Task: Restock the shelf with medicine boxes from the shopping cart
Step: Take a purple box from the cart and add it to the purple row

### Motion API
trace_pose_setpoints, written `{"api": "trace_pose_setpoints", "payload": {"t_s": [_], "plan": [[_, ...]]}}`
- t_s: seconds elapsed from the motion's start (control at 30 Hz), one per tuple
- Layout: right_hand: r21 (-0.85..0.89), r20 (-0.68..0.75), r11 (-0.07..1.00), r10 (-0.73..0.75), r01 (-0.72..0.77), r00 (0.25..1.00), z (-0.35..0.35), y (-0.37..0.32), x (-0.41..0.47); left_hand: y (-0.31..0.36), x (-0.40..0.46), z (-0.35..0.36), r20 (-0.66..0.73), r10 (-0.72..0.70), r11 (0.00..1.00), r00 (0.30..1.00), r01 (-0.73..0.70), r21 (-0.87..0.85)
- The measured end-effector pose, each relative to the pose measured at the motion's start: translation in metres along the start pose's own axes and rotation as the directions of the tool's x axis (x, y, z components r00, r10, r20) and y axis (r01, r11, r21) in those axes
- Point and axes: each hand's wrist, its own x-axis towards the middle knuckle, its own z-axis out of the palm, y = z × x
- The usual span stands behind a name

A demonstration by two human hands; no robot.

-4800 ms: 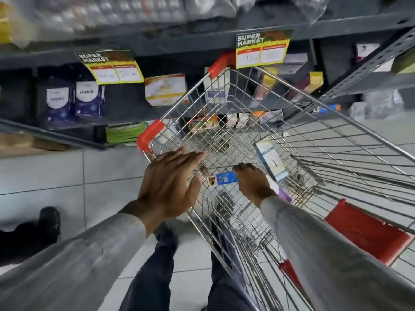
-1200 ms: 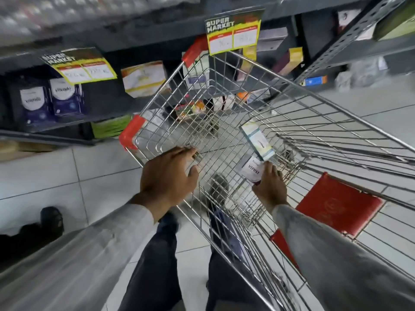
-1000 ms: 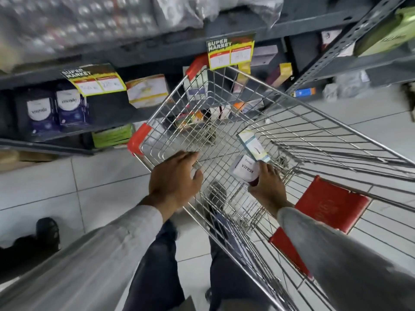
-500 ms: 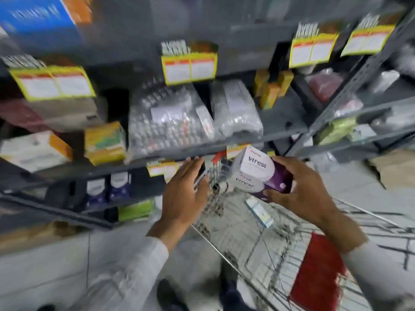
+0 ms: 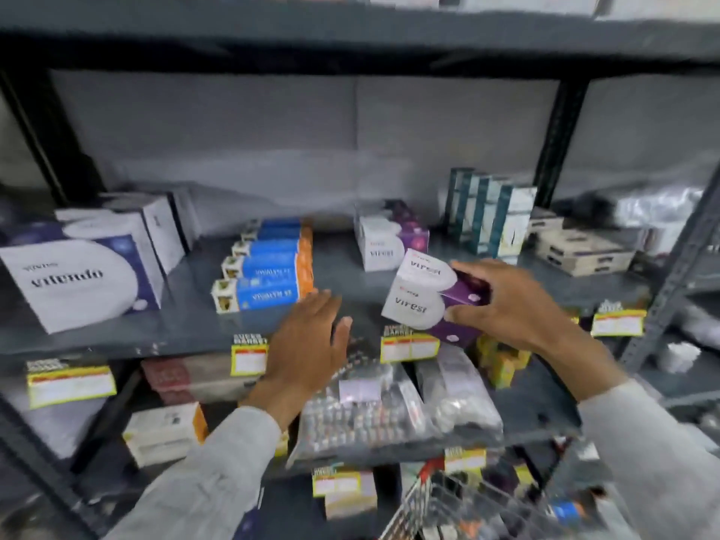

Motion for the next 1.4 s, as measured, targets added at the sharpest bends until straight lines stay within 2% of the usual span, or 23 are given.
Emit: {"api": "trace_pose_setpoints", "payload": {"t_s": [0.1,0.27,0.63,0.7,0.8,0.97,1.03,1.1,1.17,1.23,1.33,1.4], "plan": [[-0.017,0.047,1.000,-0.001,0.002,0.999,0.006,-0.007,0.047,-0.007,0.007,0.008,0.039,0.024,0.996,0.999,-0.027,0.085],[-0.054,0.106,0.998,0.033,-0.027,0.994,0.021,-0.011,0.089,-0.010,0.008,0.011,0.000,0.036,0.991,0.999,-0.036,0.132],[-0.128,0.125,0.992,0.010,0.006,0.992,0.040,0.003,0.090,-0.013,0.009,0.015,0.003,0.037,0.994,0.999,-0.037,0.103],[-0.133,0.079,0.991,-0.011,0.022,0.997,0.040,0.005,0.079,-0.010,0.009,0.012,-0.002,0.036,0.996,0.999,-0.036,0.079],[-0.108,-0.083,0.990,-0.106,0.096,0.991,0.044,0.007,0.045,-0.001,0.000,0.009,-0.064,0.053,0.998,0.997,-0.052,0.023],[-0.126,-0.355,0.943,-0.331,0.307,0.874,0.075,0.040,-0.039,0.031,-0.061,0.043,-0.262,0.189,0.973,0.946,-0.217,-0.082],[-0.111,-0.354,0.946,-0.323,0.303,0.878,0.097,0.064,-0.074,0.044,-0.093,0.072,-0.195,0.218,0.962,0.956,-0.244,-0.122],[-0.063,-0.288,0.967,-0.256,0.248,0.923,0.122,0.091,-0.110,0.054,-0.125,0.107,-0.043,0.218,0.959,0.975,-0.223,-0.174],[-0.018,-0.174,0.989,-0.149,0.148,0.973,0.146,0.121,-0.145,0.061,-0.159,0.146,0.137,0.207,0.961,0.969,-0.176,-0.211],[0.024,-0.026,1.000,-0.018,0.019,0.999,0.169,0.152,-0.177,0.065,-0.195,0.181,0.312,0.202,0.964,0.928,-0.131,-0.232],[0.053,0.163,0.967,0.239,-0.250,0.957,0.201,0.196,-0.221,0.071,-0.241,0.223,0.533,0.158,0.974,0.831,-0.041,-0.224],[-0.019,0.273,0.889,0.446,-0.458,0.853,0.224,0.225,-0.249,0.078,-0.264,0.245,0.636,0.102,0.982,0.765,0.027,-0.189]]}}
